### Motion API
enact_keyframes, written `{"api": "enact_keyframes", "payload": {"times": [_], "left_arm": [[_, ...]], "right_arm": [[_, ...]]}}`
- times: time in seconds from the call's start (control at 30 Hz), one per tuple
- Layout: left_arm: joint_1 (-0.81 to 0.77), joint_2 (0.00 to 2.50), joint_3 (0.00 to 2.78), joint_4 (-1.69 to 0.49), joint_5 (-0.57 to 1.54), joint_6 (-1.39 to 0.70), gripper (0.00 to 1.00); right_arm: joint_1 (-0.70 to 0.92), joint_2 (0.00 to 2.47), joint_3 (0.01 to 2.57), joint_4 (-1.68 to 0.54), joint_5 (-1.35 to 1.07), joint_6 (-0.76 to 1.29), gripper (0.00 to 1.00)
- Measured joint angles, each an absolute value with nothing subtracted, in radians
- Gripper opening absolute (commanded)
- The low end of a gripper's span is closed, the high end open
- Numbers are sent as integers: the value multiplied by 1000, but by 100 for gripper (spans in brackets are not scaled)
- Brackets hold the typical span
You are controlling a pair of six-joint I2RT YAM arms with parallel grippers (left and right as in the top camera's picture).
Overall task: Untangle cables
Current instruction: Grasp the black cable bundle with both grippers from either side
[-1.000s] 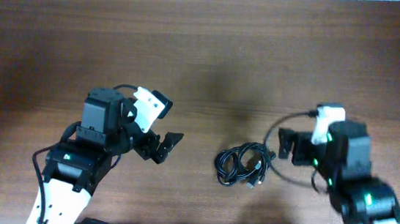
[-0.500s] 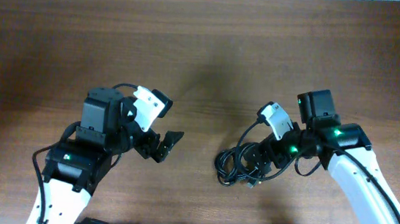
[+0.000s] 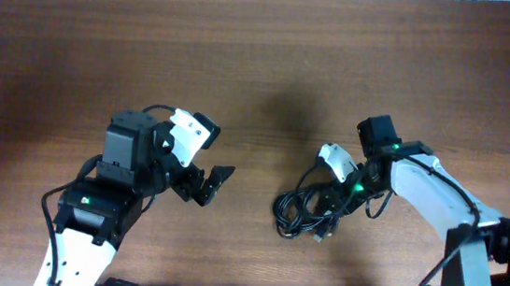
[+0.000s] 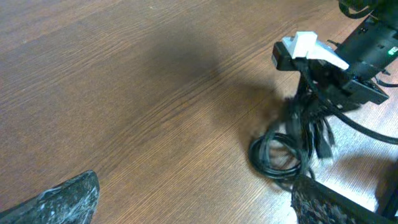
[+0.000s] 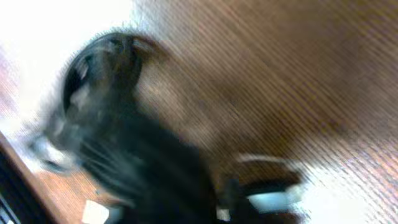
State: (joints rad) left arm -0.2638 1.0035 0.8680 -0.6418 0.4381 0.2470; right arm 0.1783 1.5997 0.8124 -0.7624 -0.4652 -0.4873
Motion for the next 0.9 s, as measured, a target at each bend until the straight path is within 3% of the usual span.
{"api": "enact_keyframes", "payload": {"times": [0.37,0.53,0.67,0.9], "left_arm": [[-264,1003,868,-609,440,246,99],[-265,1006,868,-629,769,259,99],[-319,1067,871,-622,891,270,99],[-502,1225,876,-416,1011,274,99]], "right_arm": [[178,1569,976,-1004,-492,-496,4],[178,1345,1059,-1130,-560,-521,4],[178,1129,1064,-1167,-588,-577,4],[178,919,1064,-1085,-605,-588,4]]}}
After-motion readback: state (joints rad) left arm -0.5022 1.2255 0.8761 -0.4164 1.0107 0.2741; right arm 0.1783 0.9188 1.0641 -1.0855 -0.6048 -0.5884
